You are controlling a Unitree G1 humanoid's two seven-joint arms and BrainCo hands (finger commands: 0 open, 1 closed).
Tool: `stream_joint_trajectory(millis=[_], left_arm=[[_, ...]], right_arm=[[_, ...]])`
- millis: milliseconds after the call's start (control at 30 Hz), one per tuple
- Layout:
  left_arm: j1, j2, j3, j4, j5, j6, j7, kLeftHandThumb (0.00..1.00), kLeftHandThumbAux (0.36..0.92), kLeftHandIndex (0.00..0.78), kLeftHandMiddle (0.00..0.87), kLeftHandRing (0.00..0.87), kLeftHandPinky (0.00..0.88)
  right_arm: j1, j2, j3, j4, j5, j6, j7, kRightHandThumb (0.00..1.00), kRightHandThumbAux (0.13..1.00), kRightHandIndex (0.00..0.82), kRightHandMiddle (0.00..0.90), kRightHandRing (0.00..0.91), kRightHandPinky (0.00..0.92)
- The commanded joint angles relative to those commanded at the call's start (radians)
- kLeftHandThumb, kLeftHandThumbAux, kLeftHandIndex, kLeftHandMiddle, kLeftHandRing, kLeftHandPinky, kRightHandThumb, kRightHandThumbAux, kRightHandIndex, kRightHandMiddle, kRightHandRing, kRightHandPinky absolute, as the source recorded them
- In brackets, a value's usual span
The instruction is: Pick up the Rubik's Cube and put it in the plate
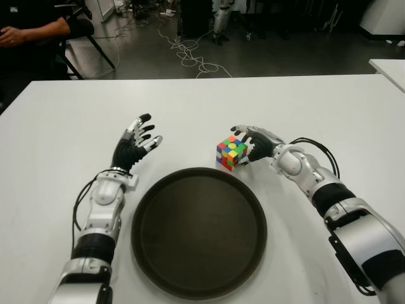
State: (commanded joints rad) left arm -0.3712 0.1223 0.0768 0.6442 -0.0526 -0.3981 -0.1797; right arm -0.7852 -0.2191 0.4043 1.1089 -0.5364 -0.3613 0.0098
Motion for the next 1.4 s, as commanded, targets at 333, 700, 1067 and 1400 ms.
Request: stream_joint_trajectory(millis=[333, 700, 1067, 1400], left_arm=[[0.004, 0.004, -0.003, -0.012, 0.012, 0.015, 0.012, 0.149, 0.733, 0.064, 0.096, 0.101, 0.116], [0.003, 0.011, -0.005, -0.012, 0.009, 0.011, -0.008, 0.123, 0.74, 0.068, 0.102, 0.103, 0.112], [0.006, 0.003, 0.001, -0.009, -0.002, 0.004, -0.017, 0.122, 0.737, 0.067, 0.106, 0.103, 0.104], [0.015, -0.001, 0.0, -0.032, -0.004, 0.019, -0.011, 0.138, 0.743, 0.072, 0.104, 0.101, 0.098]], right_arm=[[0.004, 0.009, -0.012, 0.0, 0.014, 0.013, -0.008, 0.0, 0.811, 0.153, 0.254, 0.306, 0.393], [0.008, 0.02, -0.019, -0.011, 0.025, 0.039, -0.004, 0.0, 0.798, 0.14, 0.222, 0.27, 0.338], [0.038, 0.022, -0.018, -0.056, 0.026, 0.019, -0.023, 0.0, 0.798, 0.158, 0.258, 0.312, 0.401], [0.062, 0.016, -0.012, -0.099, 0.022, -0.003, -0.028, 0.0, 0.777, 0.171, 0.27, 0.324, 0.398]])
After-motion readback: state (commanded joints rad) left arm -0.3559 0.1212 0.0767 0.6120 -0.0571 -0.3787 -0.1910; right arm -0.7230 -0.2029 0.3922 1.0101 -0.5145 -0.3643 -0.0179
